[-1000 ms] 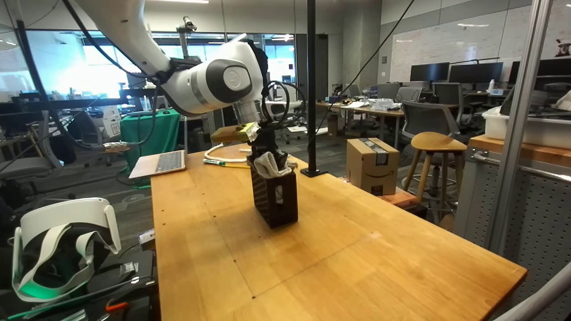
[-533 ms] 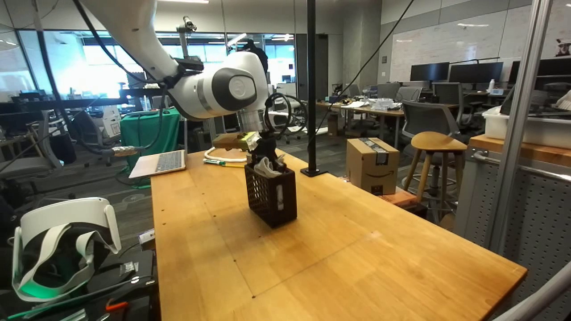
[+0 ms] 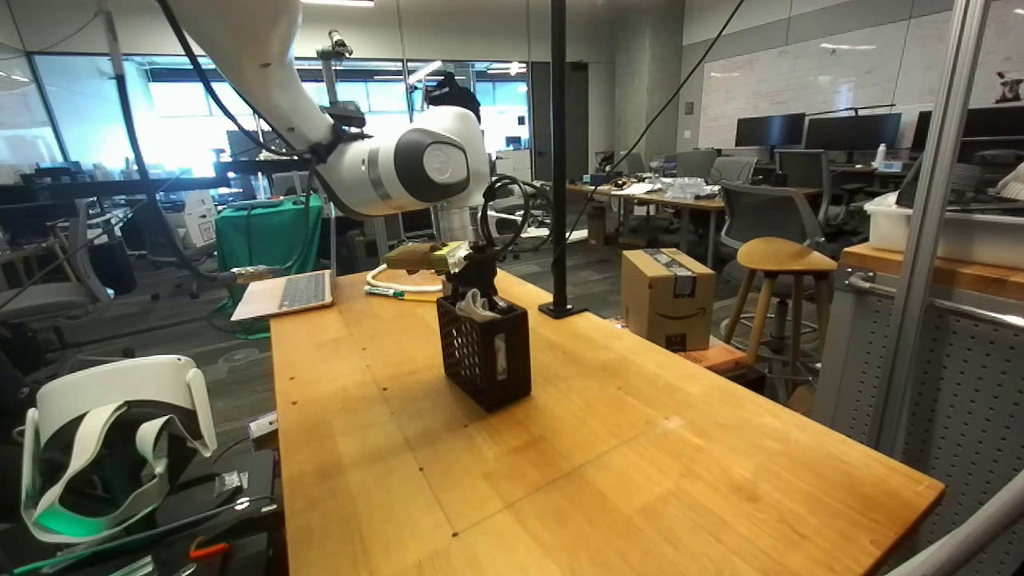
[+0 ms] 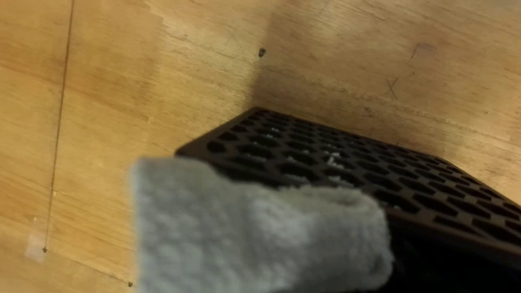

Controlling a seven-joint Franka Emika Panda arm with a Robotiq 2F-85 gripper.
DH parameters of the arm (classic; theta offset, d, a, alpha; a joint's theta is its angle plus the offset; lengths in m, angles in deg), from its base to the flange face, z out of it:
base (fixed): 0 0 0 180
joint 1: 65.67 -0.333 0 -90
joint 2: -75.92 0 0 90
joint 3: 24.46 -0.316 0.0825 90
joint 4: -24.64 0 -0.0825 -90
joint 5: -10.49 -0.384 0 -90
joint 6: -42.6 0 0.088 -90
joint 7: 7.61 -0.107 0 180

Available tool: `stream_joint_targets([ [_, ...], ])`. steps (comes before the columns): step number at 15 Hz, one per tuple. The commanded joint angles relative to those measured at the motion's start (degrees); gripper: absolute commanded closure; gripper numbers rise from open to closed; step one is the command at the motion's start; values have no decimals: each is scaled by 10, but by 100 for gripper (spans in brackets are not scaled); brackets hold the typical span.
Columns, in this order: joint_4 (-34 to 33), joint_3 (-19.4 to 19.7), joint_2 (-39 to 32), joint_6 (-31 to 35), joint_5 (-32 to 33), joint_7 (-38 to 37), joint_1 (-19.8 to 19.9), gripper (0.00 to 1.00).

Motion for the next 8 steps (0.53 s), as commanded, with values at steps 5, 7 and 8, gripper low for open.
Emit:
stream_joint_targets([
  [5,25,-3,30,16,-36,37,-6,95],
  [7,39,-6,53,20,-44,46,-7,95],
  [8,45,-8,62,21,-50,52,-8,95],
])
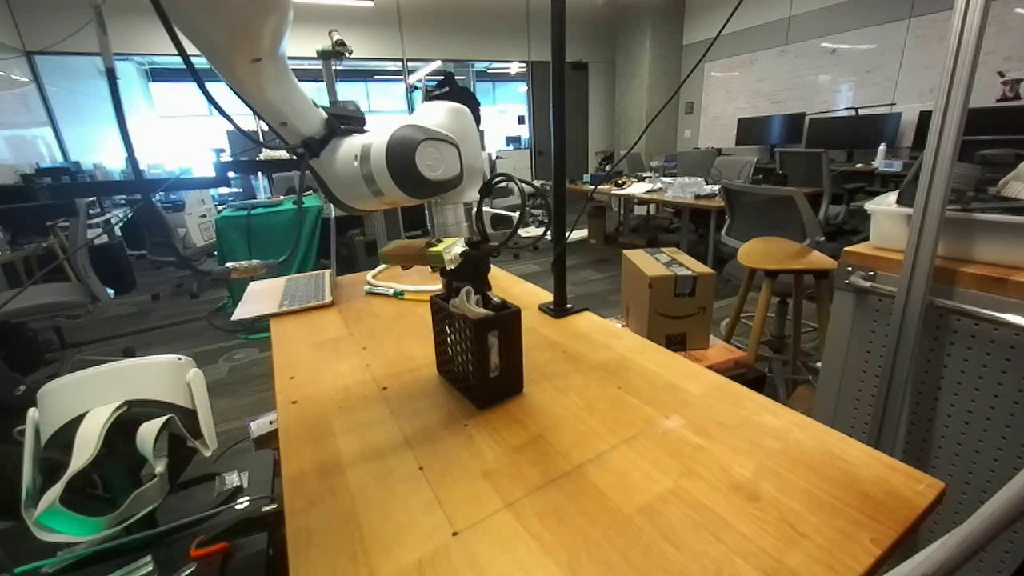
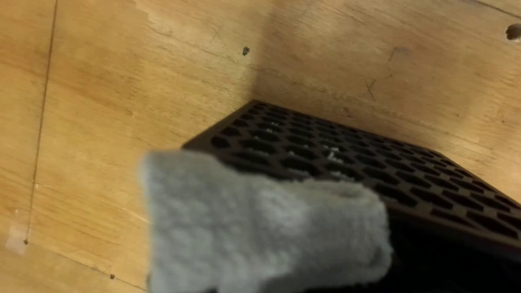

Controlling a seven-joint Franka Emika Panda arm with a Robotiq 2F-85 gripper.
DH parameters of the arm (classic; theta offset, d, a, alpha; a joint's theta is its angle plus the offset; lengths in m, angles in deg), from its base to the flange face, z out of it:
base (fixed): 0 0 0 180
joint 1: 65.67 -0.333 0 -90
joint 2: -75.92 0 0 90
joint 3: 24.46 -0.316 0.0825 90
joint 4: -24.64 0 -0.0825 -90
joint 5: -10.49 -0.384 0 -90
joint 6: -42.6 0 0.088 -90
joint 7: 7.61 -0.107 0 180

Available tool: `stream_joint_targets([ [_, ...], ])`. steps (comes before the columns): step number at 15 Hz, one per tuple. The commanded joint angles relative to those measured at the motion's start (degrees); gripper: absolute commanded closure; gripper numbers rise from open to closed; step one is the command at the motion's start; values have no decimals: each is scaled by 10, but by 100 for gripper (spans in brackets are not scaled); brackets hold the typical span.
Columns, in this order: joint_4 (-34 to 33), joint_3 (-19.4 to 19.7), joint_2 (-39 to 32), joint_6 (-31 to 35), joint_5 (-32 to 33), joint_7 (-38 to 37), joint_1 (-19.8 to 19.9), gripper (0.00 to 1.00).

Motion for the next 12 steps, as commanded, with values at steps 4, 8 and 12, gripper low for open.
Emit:
stream_joint_targets([
  [4,56,-9,90,13,-38,40,-10,95],
  [8,73,-10,138,16,-46,53,-13,95],
  [12,77,-9,191,13,-38,66,-15,95],
])
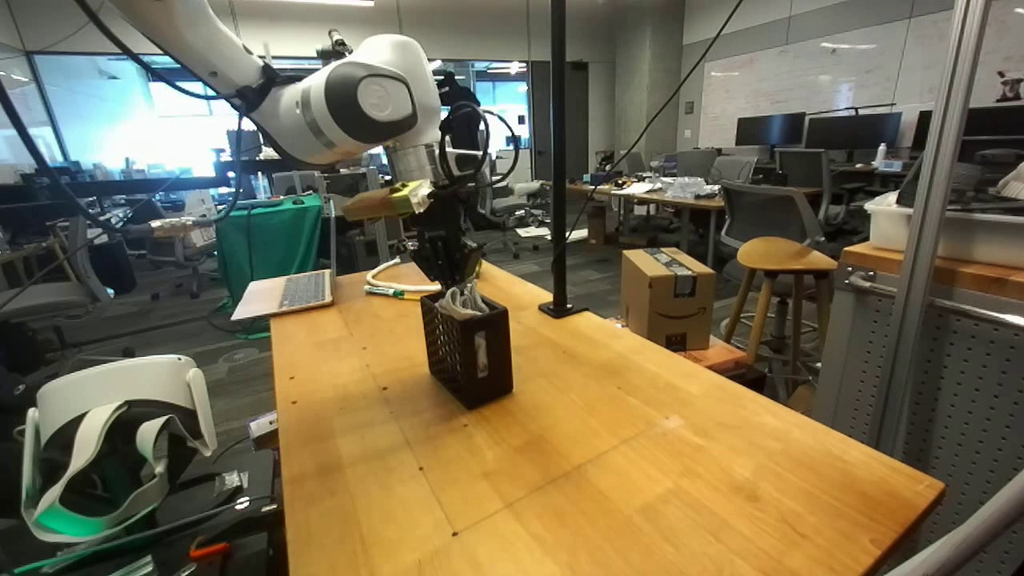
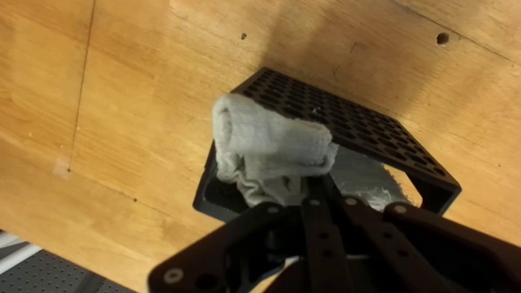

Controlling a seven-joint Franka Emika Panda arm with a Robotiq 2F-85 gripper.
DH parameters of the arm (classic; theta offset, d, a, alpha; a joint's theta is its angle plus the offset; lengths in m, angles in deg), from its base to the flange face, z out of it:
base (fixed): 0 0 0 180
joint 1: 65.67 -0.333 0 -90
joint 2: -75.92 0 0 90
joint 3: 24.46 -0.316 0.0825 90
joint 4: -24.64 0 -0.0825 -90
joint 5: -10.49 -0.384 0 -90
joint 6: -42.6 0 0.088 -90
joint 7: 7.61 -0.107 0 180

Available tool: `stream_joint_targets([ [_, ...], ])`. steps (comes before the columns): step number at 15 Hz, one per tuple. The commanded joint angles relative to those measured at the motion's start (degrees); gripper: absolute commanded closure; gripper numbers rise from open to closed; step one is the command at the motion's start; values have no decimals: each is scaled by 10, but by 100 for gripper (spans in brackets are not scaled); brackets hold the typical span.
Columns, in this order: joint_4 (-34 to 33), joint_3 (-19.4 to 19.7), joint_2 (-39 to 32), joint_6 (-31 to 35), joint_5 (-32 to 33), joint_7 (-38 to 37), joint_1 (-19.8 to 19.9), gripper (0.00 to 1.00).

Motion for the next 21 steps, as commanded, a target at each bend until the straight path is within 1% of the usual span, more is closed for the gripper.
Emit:
stream_joint_targets([
  [1,18,3,67,3,-9,28,-2,95],
  [6,25,9,106,-1,-7,45,1,95],
  [15,80,39,128,7,-6,61,18,95],
  [21,99,44,140,6,-2,63,23,95],
])
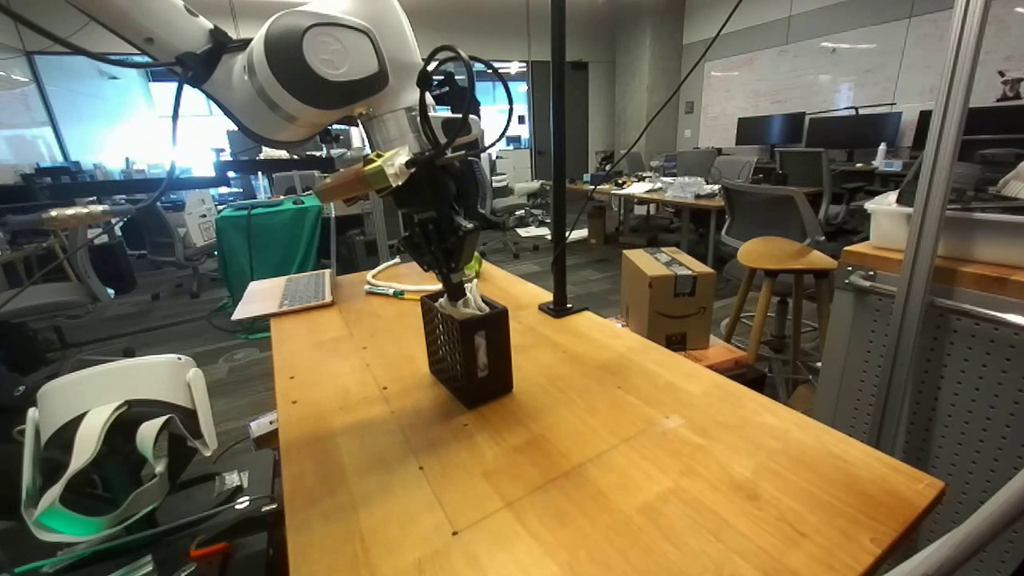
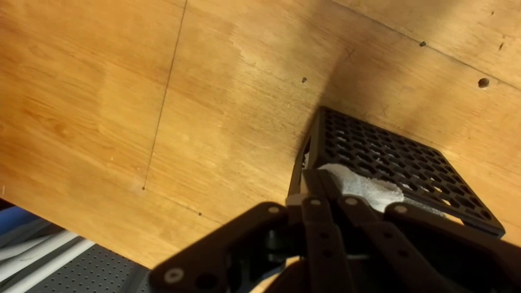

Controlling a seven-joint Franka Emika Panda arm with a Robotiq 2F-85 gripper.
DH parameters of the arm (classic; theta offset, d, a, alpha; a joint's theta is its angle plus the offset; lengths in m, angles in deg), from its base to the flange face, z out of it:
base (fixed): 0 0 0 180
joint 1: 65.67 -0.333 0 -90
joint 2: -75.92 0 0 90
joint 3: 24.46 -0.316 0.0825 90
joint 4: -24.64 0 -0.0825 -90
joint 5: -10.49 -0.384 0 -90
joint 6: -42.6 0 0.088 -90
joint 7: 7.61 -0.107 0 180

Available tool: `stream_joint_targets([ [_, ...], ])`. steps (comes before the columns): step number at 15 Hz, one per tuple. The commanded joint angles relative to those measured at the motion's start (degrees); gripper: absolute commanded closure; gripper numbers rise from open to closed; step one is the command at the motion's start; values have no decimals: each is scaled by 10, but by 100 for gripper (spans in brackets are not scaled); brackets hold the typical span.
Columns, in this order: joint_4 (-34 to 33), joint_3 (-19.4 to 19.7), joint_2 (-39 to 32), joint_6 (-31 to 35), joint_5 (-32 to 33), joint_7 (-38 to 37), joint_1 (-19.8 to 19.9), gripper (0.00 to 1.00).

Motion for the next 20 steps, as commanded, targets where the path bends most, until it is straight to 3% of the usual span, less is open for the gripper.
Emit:
stream_joint_targets([
  [1,23,3,31,6,-3,15,3,95],
  [20,40,-22,27,11,-7,30,-22,95],
])
